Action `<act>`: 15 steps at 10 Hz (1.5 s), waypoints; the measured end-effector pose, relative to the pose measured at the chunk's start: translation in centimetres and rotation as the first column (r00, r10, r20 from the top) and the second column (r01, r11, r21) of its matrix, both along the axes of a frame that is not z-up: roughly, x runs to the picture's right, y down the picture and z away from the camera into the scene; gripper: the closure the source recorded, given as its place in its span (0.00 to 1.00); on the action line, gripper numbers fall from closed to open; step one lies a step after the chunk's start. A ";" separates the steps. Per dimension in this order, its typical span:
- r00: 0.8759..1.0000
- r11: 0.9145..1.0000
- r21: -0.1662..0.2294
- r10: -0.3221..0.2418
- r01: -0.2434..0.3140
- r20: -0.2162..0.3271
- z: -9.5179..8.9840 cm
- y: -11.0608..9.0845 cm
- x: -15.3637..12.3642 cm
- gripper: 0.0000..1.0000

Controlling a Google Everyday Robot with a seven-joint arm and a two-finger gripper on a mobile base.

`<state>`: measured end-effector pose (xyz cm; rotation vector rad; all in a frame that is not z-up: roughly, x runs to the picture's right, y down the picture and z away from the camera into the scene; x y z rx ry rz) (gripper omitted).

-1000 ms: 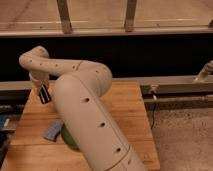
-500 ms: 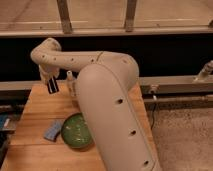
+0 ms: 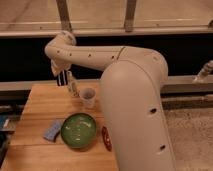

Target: Place the eraser in the ceramic cup

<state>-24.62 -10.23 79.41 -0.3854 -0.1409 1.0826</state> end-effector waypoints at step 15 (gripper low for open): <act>0.978 0.992 0.033 0.128 -0.124 -0.164 -0.2 0.3 8.1 1.00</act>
